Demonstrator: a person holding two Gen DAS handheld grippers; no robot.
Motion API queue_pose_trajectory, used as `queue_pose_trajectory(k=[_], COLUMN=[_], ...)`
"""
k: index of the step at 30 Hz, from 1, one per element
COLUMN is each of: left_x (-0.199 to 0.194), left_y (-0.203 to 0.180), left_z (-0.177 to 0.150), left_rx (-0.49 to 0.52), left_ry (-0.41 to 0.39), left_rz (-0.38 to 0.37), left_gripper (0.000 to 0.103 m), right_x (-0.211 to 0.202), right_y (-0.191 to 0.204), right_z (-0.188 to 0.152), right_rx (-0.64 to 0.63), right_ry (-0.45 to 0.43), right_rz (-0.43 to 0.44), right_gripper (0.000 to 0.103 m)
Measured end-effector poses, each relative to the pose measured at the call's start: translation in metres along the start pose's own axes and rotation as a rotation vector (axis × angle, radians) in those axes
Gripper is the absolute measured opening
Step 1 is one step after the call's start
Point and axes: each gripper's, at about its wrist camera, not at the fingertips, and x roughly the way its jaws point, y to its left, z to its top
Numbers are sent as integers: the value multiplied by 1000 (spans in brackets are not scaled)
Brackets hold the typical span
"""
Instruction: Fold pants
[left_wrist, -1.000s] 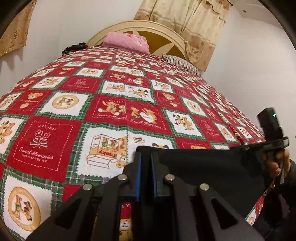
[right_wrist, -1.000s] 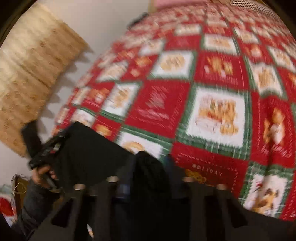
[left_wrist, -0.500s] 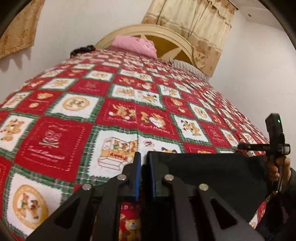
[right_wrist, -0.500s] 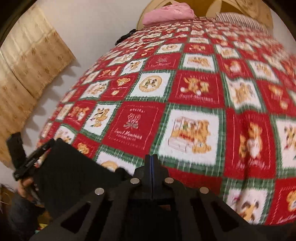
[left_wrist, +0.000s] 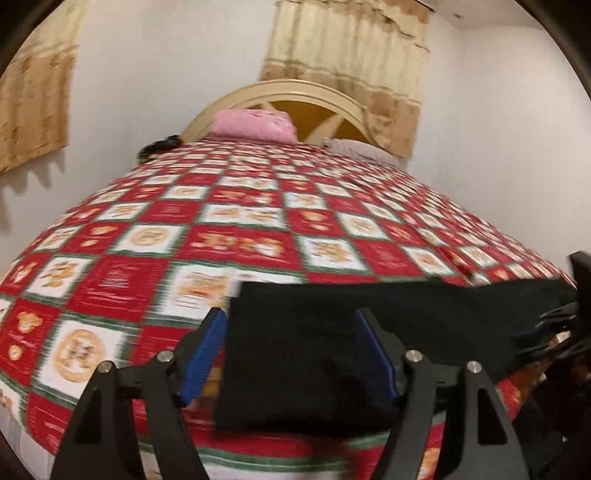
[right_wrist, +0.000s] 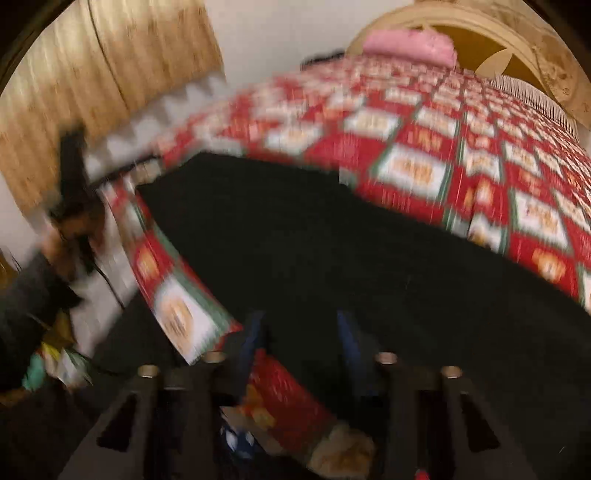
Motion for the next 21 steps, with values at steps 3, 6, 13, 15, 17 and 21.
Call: queue_pose_trajectory(k=[3, 6, 13, 15, 17, 21], left_x=[0, -2, 18, 26, 33, 48], left_y=[-46, -95, -167, -179, -188, -198], left_z=[-5, -14, -20, -20, -21, -25], left_rx=[126, 315, 465, 479, 486, 494], left_ry=[29, 46, 97, 106, 118, 158], left_rz=[-58, -85, -229, -243, -265, -271], left_gripper=[74, 74, 74, 74, 74, 74], right_x=[0, -27, -117, -154, -190, -264], right_y=[2, -14, -70, -90, -116, -201], right_z=[-13, -17, -69, -90, -109, -160], right_rx=[5, 87, 234, 258, 315, 555], right_ry=[-5, -68, -226, -288, -336, -399], right_rz=[1, 31, -127, -244, -347, -545], right_gripper=[35, 35, 35, 35, 36, 47])
